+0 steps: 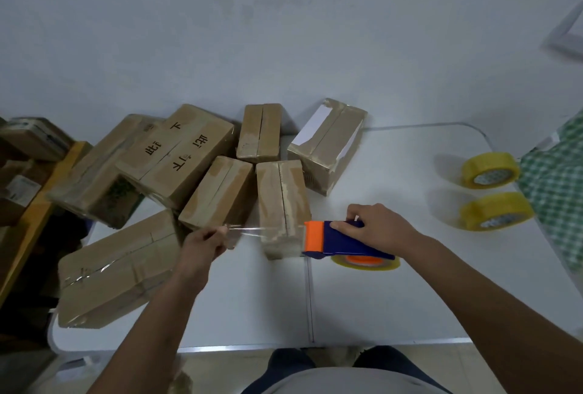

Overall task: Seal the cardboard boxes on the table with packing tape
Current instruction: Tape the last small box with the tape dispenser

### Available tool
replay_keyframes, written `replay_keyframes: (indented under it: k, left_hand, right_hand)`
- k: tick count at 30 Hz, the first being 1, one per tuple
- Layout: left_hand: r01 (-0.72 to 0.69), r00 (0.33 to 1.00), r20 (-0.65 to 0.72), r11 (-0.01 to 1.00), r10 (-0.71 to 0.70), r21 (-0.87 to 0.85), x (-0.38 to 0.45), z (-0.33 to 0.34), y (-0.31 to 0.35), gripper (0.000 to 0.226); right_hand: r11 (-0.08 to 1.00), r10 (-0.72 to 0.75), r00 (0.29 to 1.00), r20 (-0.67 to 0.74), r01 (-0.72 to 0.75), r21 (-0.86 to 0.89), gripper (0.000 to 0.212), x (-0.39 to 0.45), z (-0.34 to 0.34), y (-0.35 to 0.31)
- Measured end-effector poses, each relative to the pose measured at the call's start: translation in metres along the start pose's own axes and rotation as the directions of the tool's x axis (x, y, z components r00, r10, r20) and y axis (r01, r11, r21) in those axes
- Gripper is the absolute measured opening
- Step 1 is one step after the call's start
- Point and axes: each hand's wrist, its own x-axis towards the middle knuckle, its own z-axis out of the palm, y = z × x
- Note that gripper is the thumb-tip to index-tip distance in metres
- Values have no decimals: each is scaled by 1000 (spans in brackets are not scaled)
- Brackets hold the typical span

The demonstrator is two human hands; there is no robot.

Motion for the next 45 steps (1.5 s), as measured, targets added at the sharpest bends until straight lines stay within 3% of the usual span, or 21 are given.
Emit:
replay_keyframes:
  k: [9, 12, 22, 29, 39, 45]
  left_hand:
    - [146, 989, 27, 987, -144, -71, 5, 17, -19, 24]
    - [150, 989, 15, 986, -150, -65, 5, 25, -21, 9]
    - [186, 981, -55, 982, -186, 9, 5, 46, -29, 43]
    - [156, 985, -75, 987, -153, 32, 10, 52, -29, 53]
    - [170, 983, -81, 984, -165, 56, 17, 55, -34, 48]
    - [139, 987, -92, 990, -135, 38, 17, 54, -42, 48]
  right_hand:
    - [991, 56, 997, -58, -63, -118, 55, 17, -8, 25]
    - [987, 61, 996, -72, -71, -144, 54, 19, -7, 28]
    - [977, 76, 995, -60, -86, -193, 56, 21, -2, 31]
    - [974, 87, 993, -81, -102, -201, 63, 30, 2, 32]
    - [958, 143, 988, -52, -152, -244, 67, 42, 11, 30]
    - [957, 147, 989, -27, -150, -248, 59, 45, 9, 26]
